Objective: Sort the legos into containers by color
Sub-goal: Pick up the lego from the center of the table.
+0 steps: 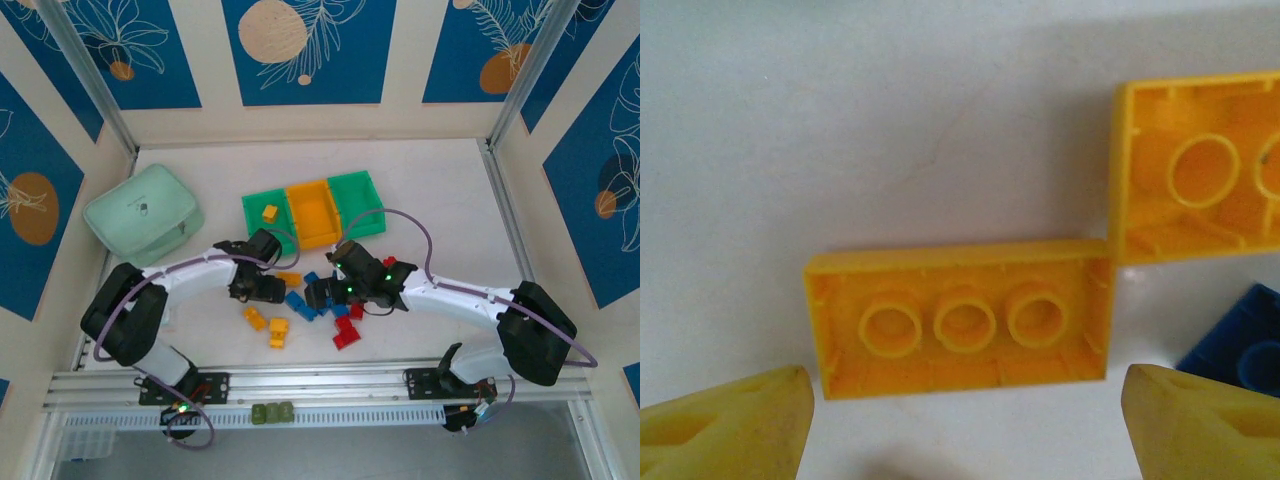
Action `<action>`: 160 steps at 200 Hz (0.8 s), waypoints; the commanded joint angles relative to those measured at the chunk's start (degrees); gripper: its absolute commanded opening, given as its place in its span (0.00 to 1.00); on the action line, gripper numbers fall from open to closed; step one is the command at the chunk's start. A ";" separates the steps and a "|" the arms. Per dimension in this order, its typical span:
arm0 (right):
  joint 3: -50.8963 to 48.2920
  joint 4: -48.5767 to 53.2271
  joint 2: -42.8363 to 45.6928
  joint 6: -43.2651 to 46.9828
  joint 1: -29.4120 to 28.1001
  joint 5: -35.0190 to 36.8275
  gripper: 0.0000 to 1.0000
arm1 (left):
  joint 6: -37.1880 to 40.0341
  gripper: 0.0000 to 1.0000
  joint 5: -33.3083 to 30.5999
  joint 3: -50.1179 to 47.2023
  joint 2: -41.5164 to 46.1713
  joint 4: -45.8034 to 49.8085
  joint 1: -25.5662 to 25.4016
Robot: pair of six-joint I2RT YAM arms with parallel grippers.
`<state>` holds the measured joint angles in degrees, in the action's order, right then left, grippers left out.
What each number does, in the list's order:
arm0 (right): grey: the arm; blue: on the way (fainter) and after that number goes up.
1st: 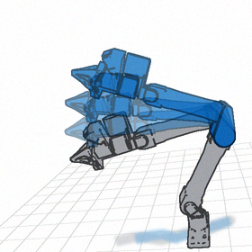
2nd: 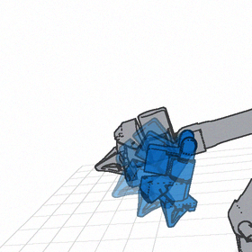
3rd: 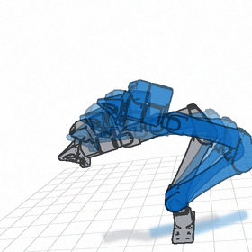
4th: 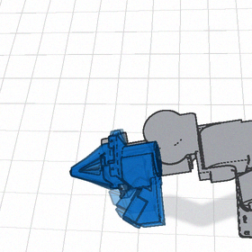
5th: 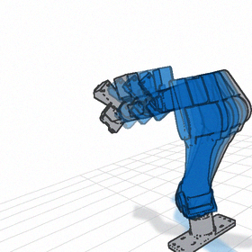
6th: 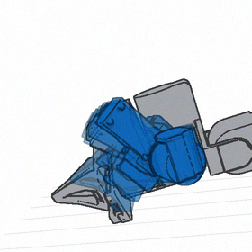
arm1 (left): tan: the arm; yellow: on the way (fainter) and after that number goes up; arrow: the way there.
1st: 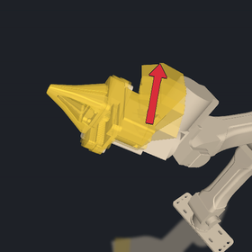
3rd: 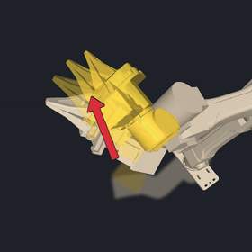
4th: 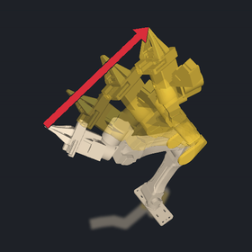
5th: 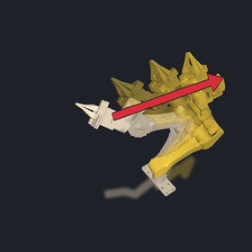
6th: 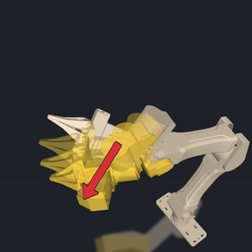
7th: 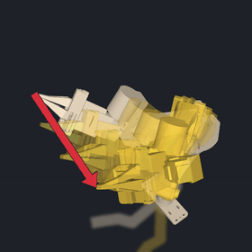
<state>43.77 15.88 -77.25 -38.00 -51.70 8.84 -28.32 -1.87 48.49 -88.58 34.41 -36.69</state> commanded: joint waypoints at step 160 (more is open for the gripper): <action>2.20 0.91 1.30 0.58 0.72 0.39 0.99 | -1.00 0.62 -5.39 1.21 -0.46 -0.74 -0.50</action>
<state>43.90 15.94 -77.25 -37.93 -51.46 9.04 -29.69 -5.58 49.45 -90.85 34.09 -36.95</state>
